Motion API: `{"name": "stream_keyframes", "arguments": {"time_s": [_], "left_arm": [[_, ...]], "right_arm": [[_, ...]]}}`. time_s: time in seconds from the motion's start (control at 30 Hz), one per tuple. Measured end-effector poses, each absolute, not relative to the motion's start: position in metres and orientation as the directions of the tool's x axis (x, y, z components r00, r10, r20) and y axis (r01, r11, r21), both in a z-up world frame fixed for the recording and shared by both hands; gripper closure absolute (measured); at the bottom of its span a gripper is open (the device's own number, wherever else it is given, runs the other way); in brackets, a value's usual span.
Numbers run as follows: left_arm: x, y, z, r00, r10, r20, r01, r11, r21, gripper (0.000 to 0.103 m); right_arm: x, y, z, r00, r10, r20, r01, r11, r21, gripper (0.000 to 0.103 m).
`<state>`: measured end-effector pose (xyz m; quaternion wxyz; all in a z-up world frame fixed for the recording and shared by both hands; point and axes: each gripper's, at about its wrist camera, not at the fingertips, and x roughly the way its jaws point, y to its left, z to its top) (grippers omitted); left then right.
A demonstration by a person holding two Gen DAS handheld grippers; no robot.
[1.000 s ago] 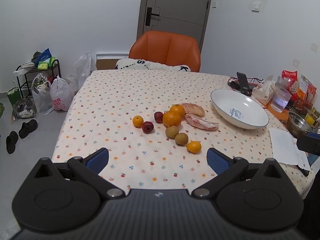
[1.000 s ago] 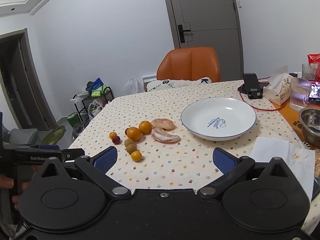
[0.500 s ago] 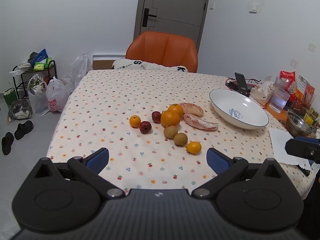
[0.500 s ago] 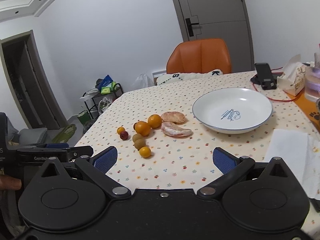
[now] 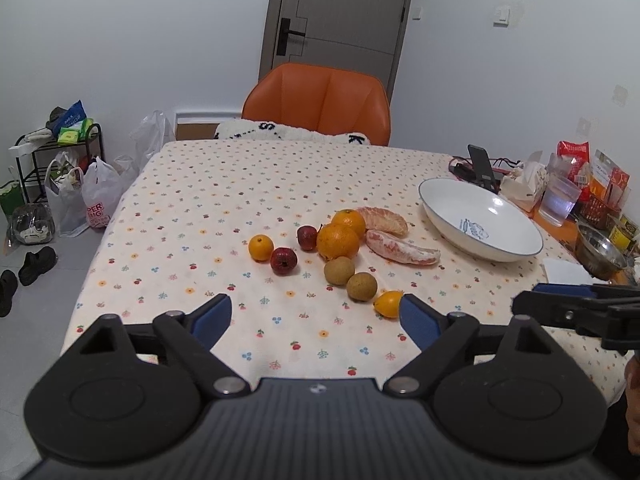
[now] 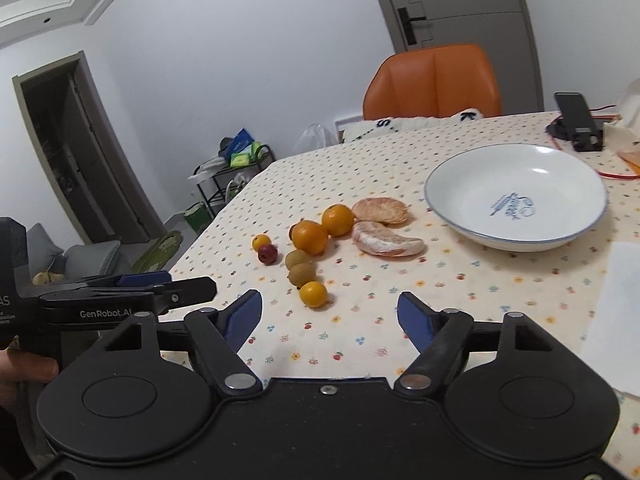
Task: Organize fruits
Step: 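Grasp a small orange kumquat with the right tool while the left tool approaches a brown kiwi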
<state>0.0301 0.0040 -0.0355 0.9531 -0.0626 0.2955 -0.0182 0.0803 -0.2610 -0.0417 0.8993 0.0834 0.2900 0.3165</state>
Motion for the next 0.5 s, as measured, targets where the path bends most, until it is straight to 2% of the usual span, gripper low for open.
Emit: {"name": "stream_keyframes", "arguments": {"time_s": [0.13, 0.27, 0.37, 0.5], "left_arm": [[0.035, 0.006, -0.040, 0.826, -0.066, -0.560, -0.008, 0.992, -0.130, 0.015], [0.041, 0.009, -0.044, 0.822, -0.104, -0.561, 0.012, 0.986, -0.165, 0.015], [0.046, 0.008, -0.048, 0.819, -0.118, -0.562, 0.024, 0.985, -0.172, 0.022], [0.055, 0.009, -0.054, 0.804, -0.137, -0.578, 0.028, 0.981, -0.193, 0.037]], "right_arm": [[0.092, -0.251, -0.047, 0.613, 0.625, -0.484, -0.525, 0.780, 0.342, 0.040], [0.103, -0.243, -0.053, 0.595, 0.634, -0.494, -0.529, 0.772, 0.353, 0.041], [0.111, -0.236, -0.057, 0.581, 0.641, -0.502, -0.536, 0.765, 0.358, 0.045], [0.122, -0.227, -0.065, 0.552, 0.655, -0.516, -0.541, 0.752, 0.376, 0.053]]}}
